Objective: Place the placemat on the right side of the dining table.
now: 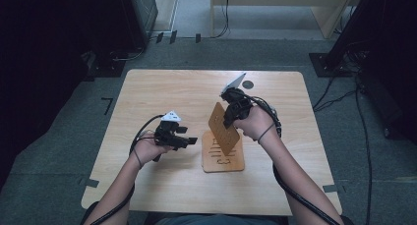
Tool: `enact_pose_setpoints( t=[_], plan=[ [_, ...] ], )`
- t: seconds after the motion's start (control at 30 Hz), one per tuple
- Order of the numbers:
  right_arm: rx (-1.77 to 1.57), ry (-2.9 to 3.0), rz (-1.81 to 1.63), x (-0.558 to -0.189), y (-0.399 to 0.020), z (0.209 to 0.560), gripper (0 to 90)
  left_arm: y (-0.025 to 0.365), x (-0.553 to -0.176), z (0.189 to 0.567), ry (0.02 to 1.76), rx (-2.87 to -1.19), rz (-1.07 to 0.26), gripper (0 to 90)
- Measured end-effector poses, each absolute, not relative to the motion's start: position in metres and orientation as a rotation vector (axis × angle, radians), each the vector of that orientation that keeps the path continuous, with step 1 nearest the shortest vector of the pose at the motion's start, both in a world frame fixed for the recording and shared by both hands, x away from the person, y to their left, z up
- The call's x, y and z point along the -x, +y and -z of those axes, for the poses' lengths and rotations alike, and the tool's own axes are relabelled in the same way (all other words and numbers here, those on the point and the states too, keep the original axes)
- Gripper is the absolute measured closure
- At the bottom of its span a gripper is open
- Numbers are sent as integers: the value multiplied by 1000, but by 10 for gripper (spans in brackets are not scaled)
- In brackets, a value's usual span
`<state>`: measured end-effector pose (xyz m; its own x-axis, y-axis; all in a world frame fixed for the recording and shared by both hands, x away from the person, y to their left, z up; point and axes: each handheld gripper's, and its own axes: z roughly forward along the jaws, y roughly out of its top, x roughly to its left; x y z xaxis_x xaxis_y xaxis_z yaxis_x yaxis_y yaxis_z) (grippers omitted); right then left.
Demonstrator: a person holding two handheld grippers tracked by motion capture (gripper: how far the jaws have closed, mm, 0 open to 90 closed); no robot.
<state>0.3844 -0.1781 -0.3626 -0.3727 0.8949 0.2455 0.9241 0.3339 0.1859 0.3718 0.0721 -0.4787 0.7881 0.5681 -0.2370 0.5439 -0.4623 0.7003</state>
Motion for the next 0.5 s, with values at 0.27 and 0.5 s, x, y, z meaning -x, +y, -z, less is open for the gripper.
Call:
enact_pose_setpoints(
  t=[0.27, 0.5],
  plan=[
    [1737, -2448, 461, -385, -191, 364, 875, 68, -374, 480, 811, -2169, -38, 289],
    [1767, -2421, 470, -385, -201, 371, 875, 67, -376, 480, 821, -2166, -41, 286]
  ],
)
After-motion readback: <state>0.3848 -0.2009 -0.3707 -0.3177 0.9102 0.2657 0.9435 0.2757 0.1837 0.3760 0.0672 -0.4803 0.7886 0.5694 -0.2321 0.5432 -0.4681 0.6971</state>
